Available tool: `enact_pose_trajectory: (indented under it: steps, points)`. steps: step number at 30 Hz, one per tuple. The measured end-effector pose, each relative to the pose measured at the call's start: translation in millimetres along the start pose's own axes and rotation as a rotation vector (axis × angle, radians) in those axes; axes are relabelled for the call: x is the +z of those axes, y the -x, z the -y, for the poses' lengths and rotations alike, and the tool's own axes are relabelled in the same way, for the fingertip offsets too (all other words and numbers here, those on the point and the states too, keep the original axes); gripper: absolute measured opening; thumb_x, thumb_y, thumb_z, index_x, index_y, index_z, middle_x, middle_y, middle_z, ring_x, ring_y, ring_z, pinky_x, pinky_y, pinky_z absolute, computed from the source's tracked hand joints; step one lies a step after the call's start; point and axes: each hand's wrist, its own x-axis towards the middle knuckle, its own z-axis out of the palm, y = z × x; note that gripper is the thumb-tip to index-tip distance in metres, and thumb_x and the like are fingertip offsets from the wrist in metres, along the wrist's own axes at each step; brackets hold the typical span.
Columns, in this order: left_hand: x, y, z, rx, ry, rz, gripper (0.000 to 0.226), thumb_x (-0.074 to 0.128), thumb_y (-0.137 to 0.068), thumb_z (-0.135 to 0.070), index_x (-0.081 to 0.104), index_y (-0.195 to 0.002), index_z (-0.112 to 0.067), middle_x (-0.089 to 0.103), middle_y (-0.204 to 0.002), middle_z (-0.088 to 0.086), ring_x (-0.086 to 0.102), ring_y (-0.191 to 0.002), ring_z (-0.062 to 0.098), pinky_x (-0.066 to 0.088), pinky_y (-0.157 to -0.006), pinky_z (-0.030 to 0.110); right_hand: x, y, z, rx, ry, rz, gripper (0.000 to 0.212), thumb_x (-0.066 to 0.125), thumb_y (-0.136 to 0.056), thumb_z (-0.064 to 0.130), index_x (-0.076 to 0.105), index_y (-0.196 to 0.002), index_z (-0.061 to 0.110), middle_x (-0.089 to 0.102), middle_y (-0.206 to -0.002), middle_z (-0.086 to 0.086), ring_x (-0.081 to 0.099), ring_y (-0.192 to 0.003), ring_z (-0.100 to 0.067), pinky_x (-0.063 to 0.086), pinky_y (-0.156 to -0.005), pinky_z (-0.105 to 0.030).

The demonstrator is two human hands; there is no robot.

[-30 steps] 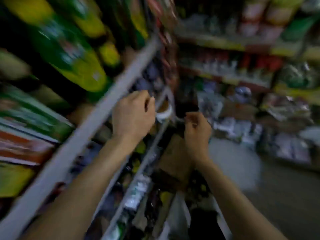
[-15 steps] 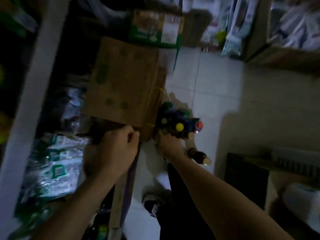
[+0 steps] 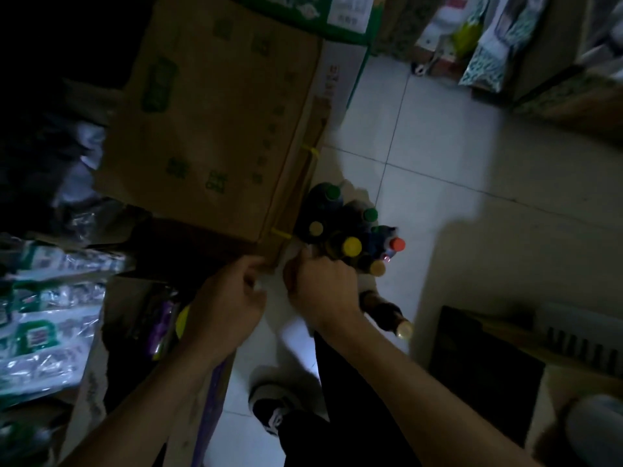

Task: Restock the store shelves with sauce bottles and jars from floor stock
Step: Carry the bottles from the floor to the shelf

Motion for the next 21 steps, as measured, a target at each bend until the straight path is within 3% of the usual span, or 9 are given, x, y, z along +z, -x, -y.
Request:
enact_pose_trajectory:
  steps: [2, 4, 5, 7, 10, 12, 15, 18, 21]
  points:
    - [-3.7, 2.2, -15.8, 0.096, 0.041, 0.189, 0.087, 0.083, -0.072, -0.026, 0.036, -0.144, -0.036, 0.044, -0.143, -0.010, 0.041, -0.132, 0.013, 0.039, -0.107, 0.036, -55.0, 22.8, 1.3, -0.037, -0.089, -0.004, 0.016, 0.053, -0.091, 0.029, 0.050, -0.080, 0.019, 0.040, -0.058, 0.004, 0.035, -0.047, -0.015, 0.021, -0.045, -0.027]
    - [-5.7, 8.5, -40.2, 0.109, 0.191, 0.327, 0.106, 0.084, -0.055, -0.057, 0.031, -0.146, -0.041, 0.040, -0.148, -0.008, 0.037, -0.135, 0.005, 0.033, -0.111, 0.027, -109.0, 38.9, -2.2, -0.120, -0.191, 0.013, 0.013, 0.059, -0.086, 0.031, 0.057, -0.083, 0.018, 0.048, -0.063, 0.004, 0.041, -0.053, -0.014, 0.028, -0.046, -0.028]
    - [-3.4, 10.9, -48.5, 0.126, 0.245, 0.331, 0.100, 0.080, -0.049, -0.065, 0.036, -0.138, -0.047, 0.049, -0.138, -0.009, 0.044, -0.127, -0.006, 0.037, -0.105, 0.017, -130.1, 43.1, -4.6, -0.152, -0.271, 0.023, 0.013, 0.061, -0.086, 0.031, 0.061, -0.087, 0.019, 0.055, -0.068, 0.003, 0.047, -0.057, -0.015, 0.036, -0.047, -0.030]
    - [3.3, 14.3, -58.3, 0.207, 0.193, 0.211, 0.067, 0.078, -0.052, -0.055, 0.045, -0.110, -0.052, 0.059, -0.106, -0.019, 0.051, -0.099, -0.023, 0.040, -0.082, 0.001, -152.5, 45.1, -12.6, -0.163, -0.482, 0.079, 0.012, 0.068, -0.086, 0.032, 0.065, -0.093, 0.023, 0.063, -0.077, 0.005, 0.057, -0.067, -0.011, 0.046, -0.055, -0.027]
    - [3.6, 12.2, -58.4, 0.169, 0.296, 0.089, 0.048, 0.080, -0.057, -0.032, 0.053, -0.094, -0.046, 0.064, -0.095, -0.014, 0.061, -0.092, -0.002, 0.051, -0.077, 0.020, -142.2, 38.3, -36.8, -0.119, -0.914, 0.303, 0.038, 0.082, -0.078, 0.022, 0.062, -0.111, 0.024, 0.069, -0.091, 0.006, 0.066, -0.082, -0.006, 0.054, -0.067, -0.021]
    - [0.3, 4.2, -52.2, 0.059, 0.356, 0.061, 0.050, 0.083, -0.060, -0.020, 0.056, -0.089, -0.050, 0.067, -0.088, -0.018, 0.064, -0.089, 0.010, 0.051, -0.070, 0.029, -99.7, 33.5, -58.8, -0.007, -1.053, 0.357, 0.050, 0.077, -0.080, 0.003, 0.057, -0.123, 0.017, 0.071, -0.098, -0.003, 0.069, -0.086, -0.015, 0.052, -0.070, -0.014]
    - [-3.6, -1.5, -42.0, -0.030, 0.452, 0.014, 0.045, 0.077, -0.052, -0.028, 0.061, -0.088, -0.049, 0.070, -0.084, -0.011, 0.066, -0.084, 0.010, 0.052, -0.078, 0.033, -6.2, 29.0, -79.3, 0.170, -0.601, 0.087, 0.033, 0.068, -0.086, 0.006, 0.062, -0.118, 0.010, 0.067, -0.113, -0.010, 0.064, -0.093, -0.025, 0.042, -0.070, -0.008]
    - [-3.3, 5.3, -33.7, -0.074, 0.518, 0.050, 0.052, 0.076, -0.043, -0.039, 0.065, -0.094, -0.040, 0.072, -0.091, -0.004, 0.068, -0.090, 0.019, 0.053, -0.085, 0.042, 68.6, 25.7, -77.0, 0.313, -0.353, 0.094, 0.053, 0.065, -0.089, 0.034, 0.041, -0.136, 0.023, 0.051, -0.128, -0.009, 0.059, -0.094, -0.028, 0.042, -0.065, -0.030]
    - [-7.9, 10.1, -27.9, -0.102, 0.605, 0.085, 0.048, 0.076, -0.040, -0.046, 0.069, -0.087, -0.038, 0.074, -0.088, -0.004, 0.071, -0.082, 0.015, 0.051, -0.077, 0.039, 113.8, 9.1, -73.7, 0.298, -0.245, 0.051, 0.060, 0.062, -0.088, 0.038, 0.033, -0.139, 0.027, 0.049, -0.127, -0.012, 0.060, -0.092, -0.034, 0.044, -0.058, -0.032]
